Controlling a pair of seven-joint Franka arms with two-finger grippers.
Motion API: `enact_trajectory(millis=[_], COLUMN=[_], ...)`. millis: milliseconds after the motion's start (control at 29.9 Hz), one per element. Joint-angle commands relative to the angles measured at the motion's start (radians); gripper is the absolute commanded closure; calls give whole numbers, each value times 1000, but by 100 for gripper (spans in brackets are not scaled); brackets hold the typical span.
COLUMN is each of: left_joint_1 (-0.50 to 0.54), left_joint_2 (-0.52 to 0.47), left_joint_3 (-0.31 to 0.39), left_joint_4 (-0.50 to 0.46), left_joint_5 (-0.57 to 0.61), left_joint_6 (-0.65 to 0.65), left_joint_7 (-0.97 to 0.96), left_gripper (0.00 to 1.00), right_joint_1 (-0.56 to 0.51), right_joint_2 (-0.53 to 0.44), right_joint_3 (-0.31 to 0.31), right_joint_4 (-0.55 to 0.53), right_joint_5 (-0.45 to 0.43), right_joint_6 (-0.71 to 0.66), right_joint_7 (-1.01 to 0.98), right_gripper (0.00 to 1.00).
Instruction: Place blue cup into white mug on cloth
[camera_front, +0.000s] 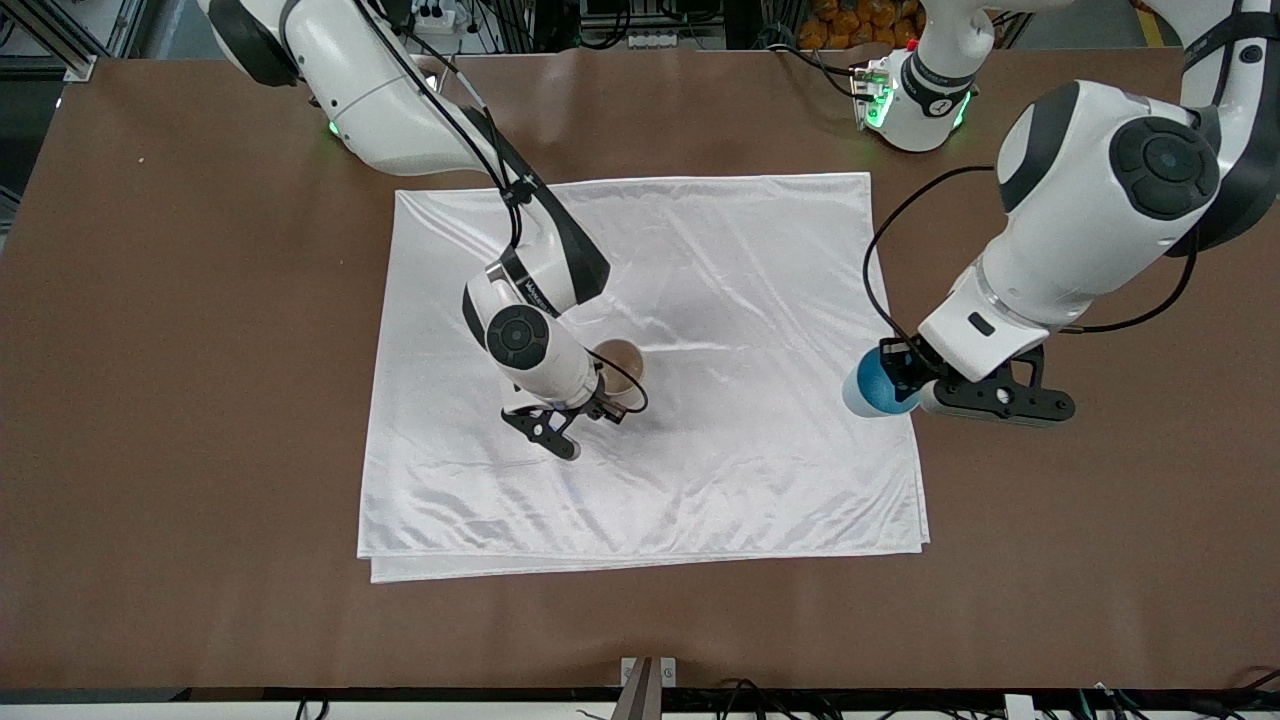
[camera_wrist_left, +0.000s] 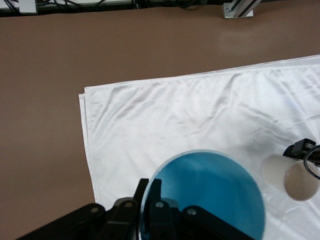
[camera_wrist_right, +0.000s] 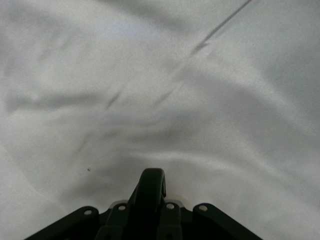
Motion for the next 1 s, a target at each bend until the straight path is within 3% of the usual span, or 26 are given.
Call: enact_trajectory(millis=[0, 100, 200, 301, 668, 968], left_joint_1=[-37, -64, -85, -105, -183, -229], left_joint_2=[19, 20, 20, 23, 42, 57], left_joint_3=[1, 3, 3, 3, 6, 9], left_joint_4=[41, 41, 41, 41, 44, 44], left_joint_5=[10, 14, 14, 14, 13, 13], left_joint_6=[-23, -23, -23, -23, -23, -22], left_joint_7=[-61, -97, -130, -155, -281, -338], left_gripper=[100, 100, 100, 100, 100, 100], right_joint_1=[8, 13, 19, 23, 7, -55], right_joint_2=[23, 23, 23, 23, 13, 13], right_joint_3=[-9, -9, -9, -11, -15, -14], right_joint_4=[33, 31, 30, 30, 33, 33], right_joint_5=[-40, -68, -81, -86, -115, -267], right_joint_6=[0, 0, 0, 0, -6, -11], right_joint_7=[19, 21, 21, 21, 4, -5], right_gripper=[69, 37, 23, 0, 0, 0])
